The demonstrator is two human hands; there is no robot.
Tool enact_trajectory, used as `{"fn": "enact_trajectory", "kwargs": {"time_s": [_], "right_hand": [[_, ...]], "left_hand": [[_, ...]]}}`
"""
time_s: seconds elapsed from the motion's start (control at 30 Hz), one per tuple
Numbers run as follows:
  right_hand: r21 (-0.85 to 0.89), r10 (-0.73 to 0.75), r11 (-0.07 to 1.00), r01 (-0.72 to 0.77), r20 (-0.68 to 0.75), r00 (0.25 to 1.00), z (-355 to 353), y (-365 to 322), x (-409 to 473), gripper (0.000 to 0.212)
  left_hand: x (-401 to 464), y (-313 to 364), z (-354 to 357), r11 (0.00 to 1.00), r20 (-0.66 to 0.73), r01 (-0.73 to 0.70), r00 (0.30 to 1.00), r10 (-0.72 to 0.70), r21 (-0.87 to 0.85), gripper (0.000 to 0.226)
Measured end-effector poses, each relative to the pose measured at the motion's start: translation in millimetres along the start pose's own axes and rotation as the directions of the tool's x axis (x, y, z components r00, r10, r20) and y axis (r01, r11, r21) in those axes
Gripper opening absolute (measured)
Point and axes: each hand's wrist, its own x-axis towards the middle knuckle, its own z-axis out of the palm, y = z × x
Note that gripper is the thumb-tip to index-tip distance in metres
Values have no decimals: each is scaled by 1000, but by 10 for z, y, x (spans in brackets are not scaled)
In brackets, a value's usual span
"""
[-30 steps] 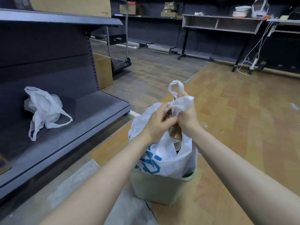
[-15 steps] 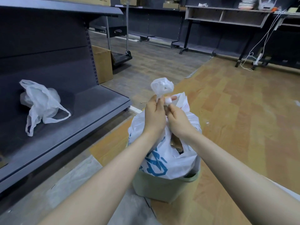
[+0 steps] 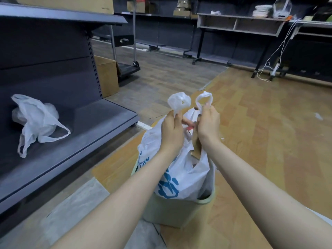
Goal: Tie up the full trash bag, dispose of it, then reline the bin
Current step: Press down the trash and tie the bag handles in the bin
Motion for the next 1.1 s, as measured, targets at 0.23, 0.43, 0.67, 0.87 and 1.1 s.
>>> {"fn": "enact_trajectory", "kwargs": {"time_s": [0.23,0.43,0.67,0.87,1.1], "right_hand": [[-76,3,997,7,124,992,-31,3,106,34],[121,-36,993,2,283,959,-79,-127,44,33],[42,10,998,-42,570,821,-171,-38,24,87],[-17,-41,998,66,623,781,-294,-80,-77,56],[186,79,971,-147,331,940,-166,-197,-144,21]], "left_hand": [[-76,-36,73,923,247,-260,950,191,284,35],[-182,86,77,844,179,-351,936,303,405,32],[-114,12,-140,822,251,-283,952,177,494,39],[20,72,-202,923,310,-74,949,-51,377,34],[9,217,-251,900,498,-117,859,-121,420,41]]}}
